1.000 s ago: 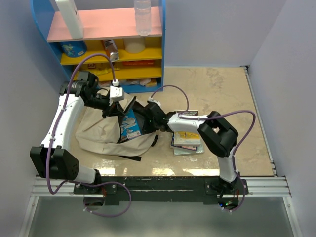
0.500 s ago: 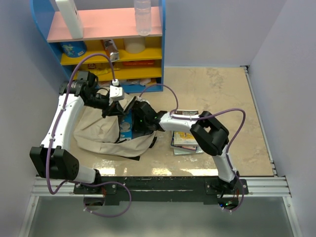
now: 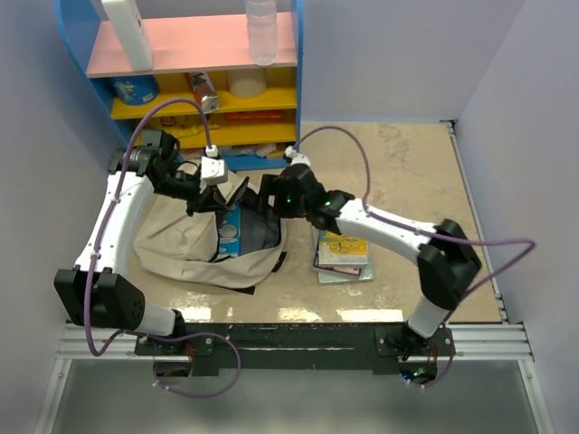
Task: Pack the student bag
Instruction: Place the book in the student bag, then pick up the book from the center of the board.
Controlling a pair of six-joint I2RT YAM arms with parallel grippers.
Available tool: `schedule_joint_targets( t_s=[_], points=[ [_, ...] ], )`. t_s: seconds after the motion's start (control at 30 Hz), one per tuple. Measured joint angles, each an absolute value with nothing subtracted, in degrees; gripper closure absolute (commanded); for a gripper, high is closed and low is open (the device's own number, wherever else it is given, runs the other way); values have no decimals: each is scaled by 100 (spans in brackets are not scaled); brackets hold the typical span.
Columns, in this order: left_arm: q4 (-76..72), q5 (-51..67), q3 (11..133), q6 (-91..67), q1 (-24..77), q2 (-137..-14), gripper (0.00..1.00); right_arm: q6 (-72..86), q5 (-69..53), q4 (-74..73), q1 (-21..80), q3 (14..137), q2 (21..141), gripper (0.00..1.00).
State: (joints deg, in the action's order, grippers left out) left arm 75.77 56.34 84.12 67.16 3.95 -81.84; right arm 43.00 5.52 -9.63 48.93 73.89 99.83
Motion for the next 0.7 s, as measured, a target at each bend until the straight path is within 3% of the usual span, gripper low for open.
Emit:
schedule_joint_targets(
  t_s=[0.2, 0.7],
  points=[
    [7577, 5634, 8399, 6720, 395, -8184, 100, 4241, 808, -854, 4418, 6788, 8737, 20],
    [7579, 5636, 8399, 6720, 416, -8184, 100, 4228, 805, -1597, 4219, 6344, 9594, 23]
  ],
)
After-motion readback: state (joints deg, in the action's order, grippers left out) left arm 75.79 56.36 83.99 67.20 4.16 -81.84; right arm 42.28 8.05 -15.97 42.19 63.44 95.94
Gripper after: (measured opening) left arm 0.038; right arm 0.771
